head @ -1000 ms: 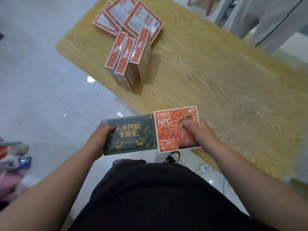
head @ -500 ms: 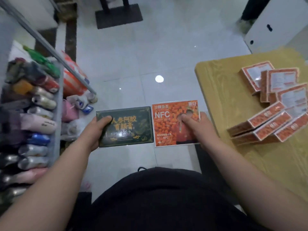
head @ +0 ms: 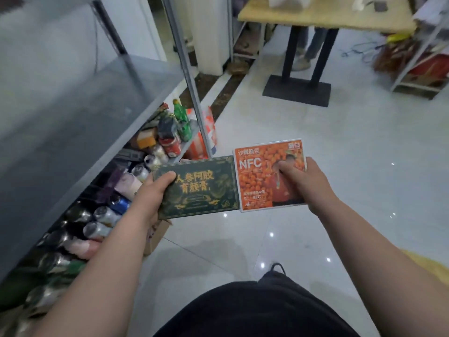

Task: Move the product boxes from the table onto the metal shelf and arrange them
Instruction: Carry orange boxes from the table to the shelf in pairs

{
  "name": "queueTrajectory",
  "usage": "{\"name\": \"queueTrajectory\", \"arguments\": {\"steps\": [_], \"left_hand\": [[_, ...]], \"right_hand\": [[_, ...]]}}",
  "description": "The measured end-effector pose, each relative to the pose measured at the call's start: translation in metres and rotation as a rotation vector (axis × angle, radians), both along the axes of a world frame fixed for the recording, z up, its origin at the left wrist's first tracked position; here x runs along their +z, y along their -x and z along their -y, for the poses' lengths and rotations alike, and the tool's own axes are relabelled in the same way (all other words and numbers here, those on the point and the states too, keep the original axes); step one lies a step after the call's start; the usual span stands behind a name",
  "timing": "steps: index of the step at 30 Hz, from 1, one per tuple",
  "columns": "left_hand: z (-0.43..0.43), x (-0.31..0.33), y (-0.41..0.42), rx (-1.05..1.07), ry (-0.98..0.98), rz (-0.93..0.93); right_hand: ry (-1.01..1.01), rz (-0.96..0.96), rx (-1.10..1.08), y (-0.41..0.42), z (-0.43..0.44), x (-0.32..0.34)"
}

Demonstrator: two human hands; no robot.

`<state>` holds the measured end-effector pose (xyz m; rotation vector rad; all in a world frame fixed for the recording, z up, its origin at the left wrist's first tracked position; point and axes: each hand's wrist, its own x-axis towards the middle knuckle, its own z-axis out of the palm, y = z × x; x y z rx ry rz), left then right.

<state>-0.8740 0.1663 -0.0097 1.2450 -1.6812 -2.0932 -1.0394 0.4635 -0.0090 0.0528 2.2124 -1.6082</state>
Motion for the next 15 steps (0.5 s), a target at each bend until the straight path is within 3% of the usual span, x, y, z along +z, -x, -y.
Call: {"name": "queueTrajectory", "arguments": {"steps": [8, 15], "left_hand": [[0.018, 0.087, 0.066, 0.272, 0.135, -0.179], [0.063, 0.167, 0.061, 0.474, 0.287, -0.298]], "right_hand": [[0.147, -0.148, 0.324, 0.153, 0.080, 0.076], [0.315, -0.295, 0.573, 0.198, 0.191, 0.153]]}}
